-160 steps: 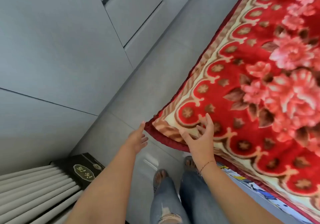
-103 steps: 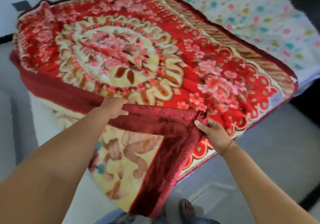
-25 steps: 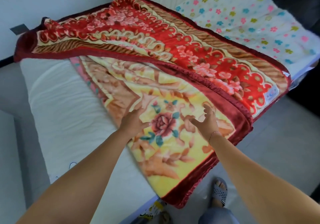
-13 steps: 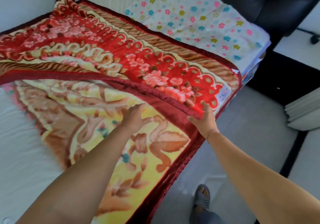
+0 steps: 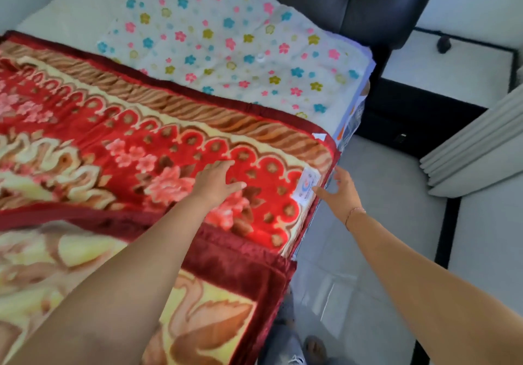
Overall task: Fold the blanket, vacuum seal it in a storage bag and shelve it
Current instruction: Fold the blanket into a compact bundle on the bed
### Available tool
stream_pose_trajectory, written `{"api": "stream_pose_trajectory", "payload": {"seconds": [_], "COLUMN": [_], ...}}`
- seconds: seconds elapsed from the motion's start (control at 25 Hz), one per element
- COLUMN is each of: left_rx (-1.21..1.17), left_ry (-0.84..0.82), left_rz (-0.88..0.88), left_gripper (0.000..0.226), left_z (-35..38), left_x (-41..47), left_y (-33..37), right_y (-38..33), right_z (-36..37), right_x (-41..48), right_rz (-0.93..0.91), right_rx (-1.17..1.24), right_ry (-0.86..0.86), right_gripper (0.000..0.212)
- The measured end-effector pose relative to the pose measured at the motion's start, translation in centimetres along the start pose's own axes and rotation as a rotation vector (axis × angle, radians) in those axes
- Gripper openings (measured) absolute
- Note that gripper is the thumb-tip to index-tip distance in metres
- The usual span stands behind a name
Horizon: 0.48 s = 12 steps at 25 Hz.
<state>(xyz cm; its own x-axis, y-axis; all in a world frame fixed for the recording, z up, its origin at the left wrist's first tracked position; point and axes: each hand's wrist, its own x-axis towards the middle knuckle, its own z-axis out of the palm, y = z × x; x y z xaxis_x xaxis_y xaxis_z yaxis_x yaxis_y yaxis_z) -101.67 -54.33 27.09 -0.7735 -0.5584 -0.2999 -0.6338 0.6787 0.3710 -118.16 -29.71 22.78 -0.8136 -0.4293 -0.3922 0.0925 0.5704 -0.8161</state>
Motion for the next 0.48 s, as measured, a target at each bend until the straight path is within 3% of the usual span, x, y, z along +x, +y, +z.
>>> {"api": "stream_pose_trajectory", "payload": {"seconds": [0.36, 0.48], "left_rx": [0.082, 0.14], "left_ry": [-0.098, -0.121], "left_rz": [0.18, 0.15], "left_gripper": [0.07, 0.07], "left_z": [2.8, 4.8], "left_x": [20.3, 25.4], "left_y": [5.8, 6.4], "right_y": [2.8, 2.8], "right_z": [-2.3, -1.7], "right_x": [15.6, 20.8], "right_rz": [0.102, 0.076], "right_rx": [0.109, 0.091], "right_ry": [-0.024, -0.089], "right_gripper": [0.075, 0.071]}}
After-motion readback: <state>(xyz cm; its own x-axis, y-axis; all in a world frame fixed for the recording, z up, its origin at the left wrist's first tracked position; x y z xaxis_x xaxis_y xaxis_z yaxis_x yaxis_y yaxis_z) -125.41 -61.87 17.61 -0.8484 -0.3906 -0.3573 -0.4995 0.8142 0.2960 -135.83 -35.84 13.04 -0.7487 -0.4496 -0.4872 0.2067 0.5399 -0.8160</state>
